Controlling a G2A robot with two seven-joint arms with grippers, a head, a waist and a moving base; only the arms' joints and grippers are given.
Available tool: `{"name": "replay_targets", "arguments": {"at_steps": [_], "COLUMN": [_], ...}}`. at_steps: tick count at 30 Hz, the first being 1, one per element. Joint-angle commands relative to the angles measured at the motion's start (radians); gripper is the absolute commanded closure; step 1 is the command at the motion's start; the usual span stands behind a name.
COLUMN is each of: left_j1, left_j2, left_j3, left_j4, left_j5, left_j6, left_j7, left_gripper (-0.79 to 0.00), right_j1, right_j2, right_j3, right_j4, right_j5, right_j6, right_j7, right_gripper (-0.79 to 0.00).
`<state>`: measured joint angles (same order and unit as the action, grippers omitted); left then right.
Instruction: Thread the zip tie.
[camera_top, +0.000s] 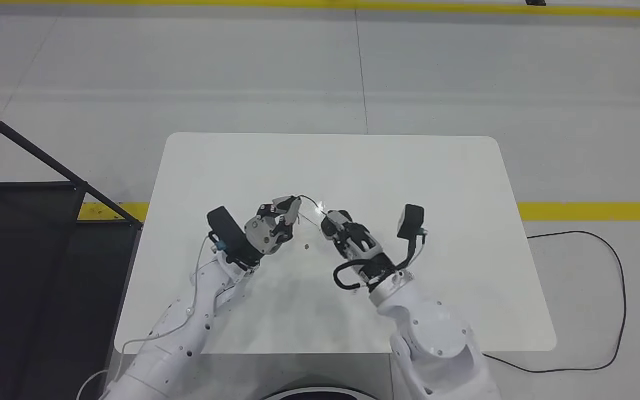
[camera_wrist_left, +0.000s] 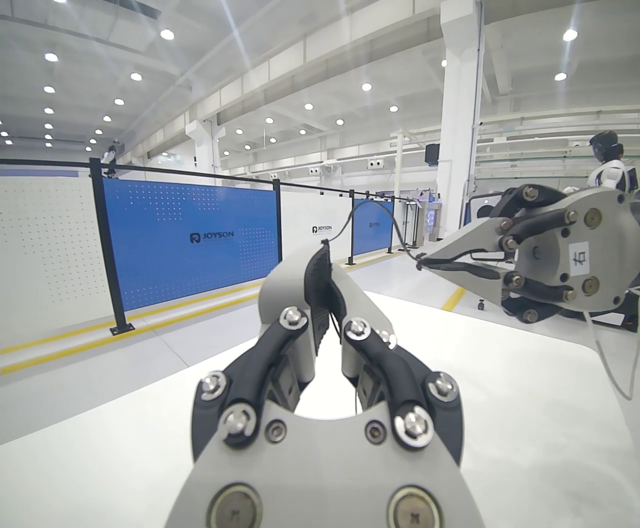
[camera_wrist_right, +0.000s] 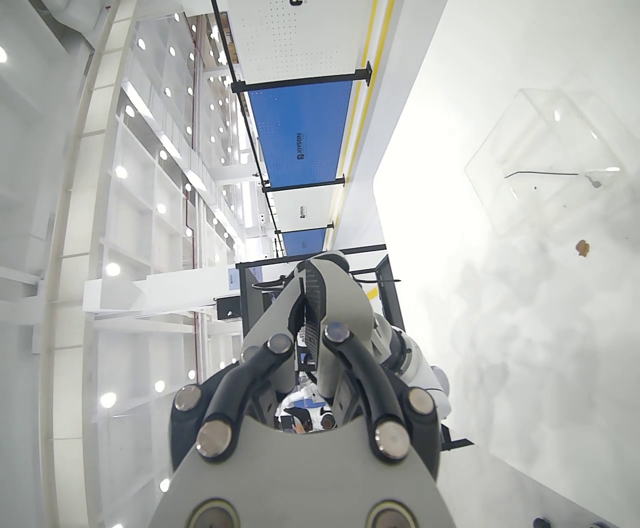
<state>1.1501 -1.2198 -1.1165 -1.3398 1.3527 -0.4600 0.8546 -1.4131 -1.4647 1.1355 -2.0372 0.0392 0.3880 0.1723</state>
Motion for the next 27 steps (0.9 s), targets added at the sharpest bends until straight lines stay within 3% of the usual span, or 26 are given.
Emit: {"name": "replay_targets", "arguments": {"at_steps": [1, 18, 27], "left_j1": [0.001, 0.003, 0.003], "left_j2": [-0.001, -0.008, -0.010], "left_j3": [-0.001, -0.002, -0.002], "left_j4": [-0.001, 0.000, 0.002], "left_j5": [-0.001, 0.022, 0.040], "left_j6": [0.004, 0.013, 0.011], "left_j7": [0.005, 0.032, 0.042], "left_gripper": [0.000, 0.000, 0.000], "right_j1": [0.001, 0.023, 0.020], "right_j2": [0.002, 0.006, 0.005], "right_j3": [-0.007, -0.048, -0.049], "right_j4": [0.002, 0.013, 0.005], "right_j5": [-0.029, -0.137, -0.121], "right_j6": [0.011, 0.078, 0.068], "right_j7": [-0.003, -0.030, -0.038], "right_gripper": [0.000, 0.000, 0.000]}}
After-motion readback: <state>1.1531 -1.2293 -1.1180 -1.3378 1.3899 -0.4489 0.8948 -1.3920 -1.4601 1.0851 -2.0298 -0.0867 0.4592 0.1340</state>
